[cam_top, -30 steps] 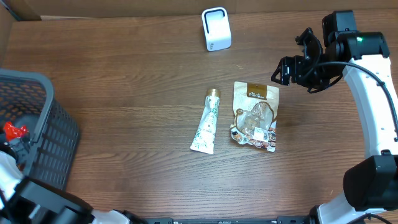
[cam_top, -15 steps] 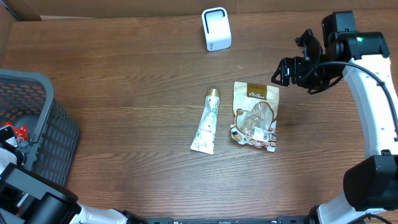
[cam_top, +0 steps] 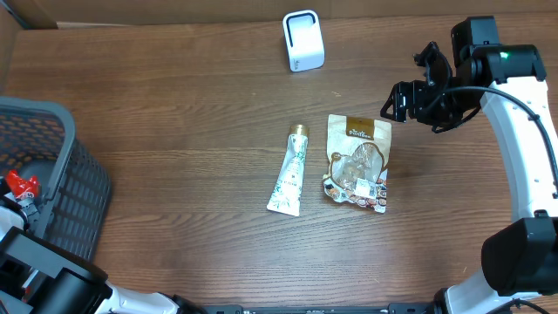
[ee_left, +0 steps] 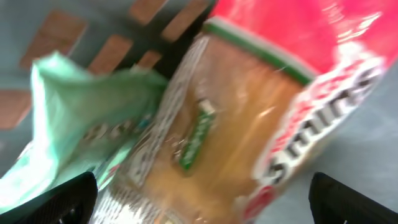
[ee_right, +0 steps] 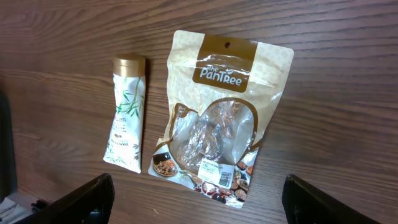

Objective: Scan the item barcode
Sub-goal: 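Reach into the basket and grasp the red pasta pack with left gripper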

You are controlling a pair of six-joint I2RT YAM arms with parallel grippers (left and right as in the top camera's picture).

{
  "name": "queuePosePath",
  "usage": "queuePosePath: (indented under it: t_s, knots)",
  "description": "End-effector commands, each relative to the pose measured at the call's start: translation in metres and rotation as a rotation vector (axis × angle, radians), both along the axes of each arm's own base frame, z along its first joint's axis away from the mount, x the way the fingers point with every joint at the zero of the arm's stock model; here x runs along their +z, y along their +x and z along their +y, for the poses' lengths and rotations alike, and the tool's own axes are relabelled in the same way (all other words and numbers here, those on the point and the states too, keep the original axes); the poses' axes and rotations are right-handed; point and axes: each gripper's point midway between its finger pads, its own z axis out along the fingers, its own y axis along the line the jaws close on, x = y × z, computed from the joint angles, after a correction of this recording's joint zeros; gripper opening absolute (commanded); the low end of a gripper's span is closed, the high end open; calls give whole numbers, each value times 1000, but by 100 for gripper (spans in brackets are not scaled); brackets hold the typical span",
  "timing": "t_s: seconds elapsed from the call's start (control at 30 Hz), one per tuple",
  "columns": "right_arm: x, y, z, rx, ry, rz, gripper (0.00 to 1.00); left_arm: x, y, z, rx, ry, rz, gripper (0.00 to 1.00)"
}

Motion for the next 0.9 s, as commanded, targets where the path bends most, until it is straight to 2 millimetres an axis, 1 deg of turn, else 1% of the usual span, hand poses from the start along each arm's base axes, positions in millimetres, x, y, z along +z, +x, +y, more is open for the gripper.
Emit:
queuePosePath:
  t_s: [0.0, 0.1, 0.13, 0.23, 0.27, 0.3, 0.33, 0.37, 0.4, 0.5, 0.57, 0.63, 0.73, 0.8, 0.87]
  knots:
    - [-2, -1, 3, 1, 13, 10, 87, -17, -21, -3, 67, -8, 79, 100]
    - [-2, 0, 3, -10, 14, 14, 87, -28, -23, -8, 68, -32, 84, 100]
    - [-2, 0, 3, -10, 14, 14, 87, -32, -25, -10, 79, -41, 86, 95]
    - [-3, 0, 2, -11, 8, 14, 87, -39, -26, -12, 108, -60, 83, 84]
    - [-3, 0, 2, -11, 7, 12, 87, -41, -27, -13, 128, -65, 76, 78]
    - [-2, 1, 2, -11, 7, 10, 87, -43, -27, -14, 146, -71, 69, 69]
    - [-2, 1, 2, -11, 7, 8, 87, -44, -27, -15, 158, -77, 62, 42]
    - [-2, 1, 2, -11, 8, 8, 87, -44, -26, -16, 161, -81, 57, 11]
    - [-2, 1, 2, -11, 8, 8, 87, -44, -25, -17, 160, -81, 57, 4]
    - [-2, 2, 2, -11, 8, 5, 87, -41, -21, -17, 142, -72, 65, 4]
    - [-2, 3, 2, -11, 8, -1, 87, -36, -19, -19, 135, -58, 83, 4]
    - [-2, 3, 2, -11, 8, -2, 87, -28, -11, -20, 118, -44, 75, 4]
    - [-2, 3, 2, -11, 8, -2, 87, -10, 4, -22, 105, -16, 26, 4]
    - [-2, 3, 2, -11, 8, -2, 87, 8, 13, -20, 132, 14, -32, 4]
    - [-2, 4, 2, -11, 8, -3, 87, 26, 25, -19, 119, 22, -99, 4]
